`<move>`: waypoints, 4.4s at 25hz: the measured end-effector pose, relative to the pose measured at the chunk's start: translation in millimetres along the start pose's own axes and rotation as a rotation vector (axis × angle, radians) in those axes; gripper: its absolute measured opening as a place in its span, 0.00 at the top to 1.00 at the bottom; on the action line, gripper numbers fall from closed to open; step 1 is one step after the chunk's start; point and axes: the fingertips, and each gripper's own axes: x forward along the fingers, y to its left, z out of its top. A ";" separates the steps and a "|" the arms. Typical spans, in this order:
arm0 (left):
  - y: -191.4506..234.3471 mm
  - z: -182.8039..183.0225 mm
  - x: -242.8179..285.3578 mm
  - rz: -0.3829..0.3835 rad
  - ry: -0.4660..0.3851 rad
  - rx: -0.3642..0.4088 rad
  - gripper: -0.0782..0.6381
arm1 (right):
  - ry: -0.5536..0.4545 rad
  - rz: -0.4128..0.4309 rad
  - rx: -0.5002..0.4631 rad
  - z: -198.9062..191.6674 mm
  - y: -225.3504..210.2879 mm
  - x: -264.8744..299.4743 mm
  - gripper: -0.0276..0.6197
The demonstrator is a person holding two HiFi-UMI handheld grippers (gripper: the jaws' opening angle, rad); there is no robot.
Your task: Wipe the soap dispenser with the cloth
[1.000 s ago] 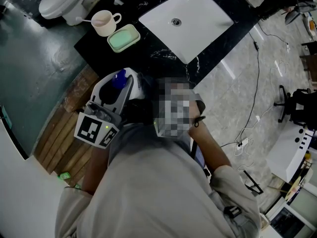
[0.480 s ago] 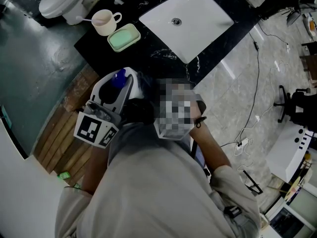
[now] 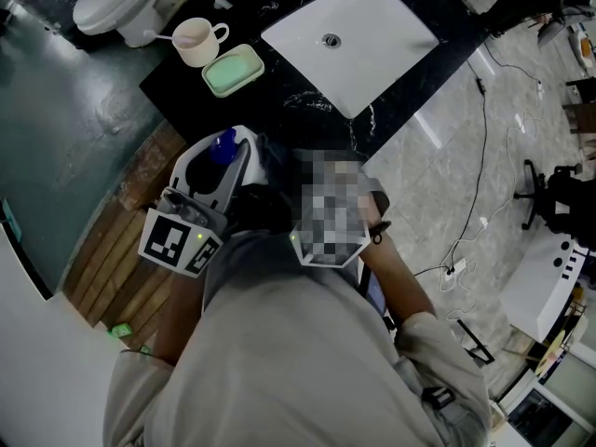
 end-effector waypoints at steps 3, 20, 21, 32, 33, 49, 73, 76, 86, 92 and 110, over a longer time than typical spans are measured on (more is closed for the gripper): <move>0.6 -0.2 -0.1 0.001 0.001 0.000 0.77 | -0.012 0.002 0.006 3.2 -1.1 -2.8 0.66; 1.0 0.1 -2.0 0.004 0.002 -0.001 0.77 | -0.076 0.017 0.028 20.6 -9.2 -17.4 0.66; 1.0 -0.1 -2.2 0.004 0.003 0.000 0.77 | -0.083 0.019 0.032 21.9 -9.8 -18.2 0.66; -0.1 -1.4 -1.9 0.005 0.012 0.002 0.77 | -0.128 0.012 0.048 31.6 -16.7 -25.3 0.66; -0.3 -1.4 -2.1 0.005 0.012 0.002 0.77 | -0.132 0.011 0.049 32.4 -16.8 -26.0 0.66; -6.5 0.0 -1.3 -0.002 0.015 0.020 0.77 | -0.222 -0.013 0.144 46.6 -32.2 -37.6 0.66; -19.9 -4.2 9.2 -0.040 0.007 0.026 0.77 | -0.194 0.026 0.285 7.9 -28.6 -5.1 0.66; -21.7 -5.0 11.1 -0.044 0.016 0.034 0.77 | -0.169 0.034 0.292 -0.3 -25.8 3.0 0.66; -27.4 -5.2 9.1 -0.090 0.044 0.074 0.76 | -0.131 0.047 0.321 -16.9 -20.1 12.3 0.66; -30.7 -7.3 10.7 -0.105 0.065 0.095 0.70 | -0.129 0.039 0.332 -21.5 -24.4 10.1 0.66; -32.9 -15.5 0.3 -0.102 0.065 0.075 0.67 | -0.229 -0.026 0.458 -30.9 -46.8 -16.4 0.66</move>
